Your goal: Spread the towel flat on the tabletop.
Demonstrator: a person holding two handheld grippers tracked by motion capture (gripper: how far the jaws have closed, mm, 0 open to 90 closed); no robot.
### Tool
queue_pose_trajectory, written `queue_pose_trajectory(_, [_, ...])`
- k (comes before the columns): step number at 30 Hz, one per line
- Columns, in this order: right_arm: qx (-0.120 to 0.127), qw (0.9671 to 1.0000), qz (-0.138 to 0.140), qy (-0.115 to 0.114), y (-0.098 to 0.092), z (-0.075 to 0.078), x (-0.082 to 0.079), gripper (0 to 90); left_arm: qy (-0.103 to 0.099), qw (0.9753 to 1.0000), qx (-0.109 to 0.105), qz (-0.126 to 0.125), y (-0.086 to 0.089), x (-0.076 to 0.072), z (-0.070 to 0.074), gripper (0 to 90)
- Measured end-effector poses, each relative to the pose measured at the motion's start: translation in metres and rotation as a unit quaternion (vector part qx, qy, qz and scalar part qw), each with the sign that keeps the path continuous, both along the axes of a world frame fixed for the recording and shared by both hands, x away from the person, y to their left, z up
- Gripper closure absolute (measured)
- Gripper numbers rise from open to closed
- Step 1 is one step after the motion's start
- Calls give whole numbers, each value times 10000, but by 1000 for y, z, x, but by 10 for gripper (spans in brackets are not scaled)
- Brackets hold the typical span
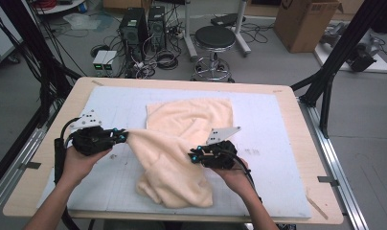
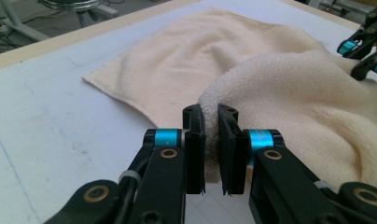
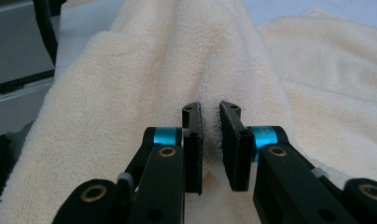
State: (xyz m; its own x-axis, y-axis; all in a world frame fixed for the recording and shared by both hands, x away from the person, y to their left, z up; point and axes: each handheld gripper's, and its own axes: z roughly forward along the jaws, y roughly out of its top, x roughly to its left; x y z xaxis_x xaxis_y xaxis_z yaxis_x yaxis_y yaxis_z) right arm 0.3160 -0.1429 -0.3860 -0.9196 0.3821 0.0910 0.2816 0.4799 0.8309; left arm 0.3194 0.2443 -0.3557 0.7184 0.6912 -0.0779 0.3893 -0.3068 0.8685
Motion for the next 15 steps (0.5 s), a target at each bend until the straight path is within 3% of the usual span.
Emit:
queue_pose_trajectory(4, [-311,9991,-252,144,-4,-7,9,799,350,9987,361,-10,-15,14,-23,810])
queue_pose_trajectory(8, [-538,9959,-683,242,-10,-17,26,798,509,9978,400,113,-29,30,-42,785])
queue_pose_trajectory(10, [-522,9943,-855,362,-13,-23,36,785,584,9979,231,152,-31,36,-45,718])
queue_pose_trajectory(13, [-217,9936,-989,501,-19,-24,42,691,510,9986,12,102,-28,34,-41,611])
queue_pose_trajectory(15, [-45,9950,-929,375,-23,-18,37,652,413,9991,53,53,-24,28,-35,562])
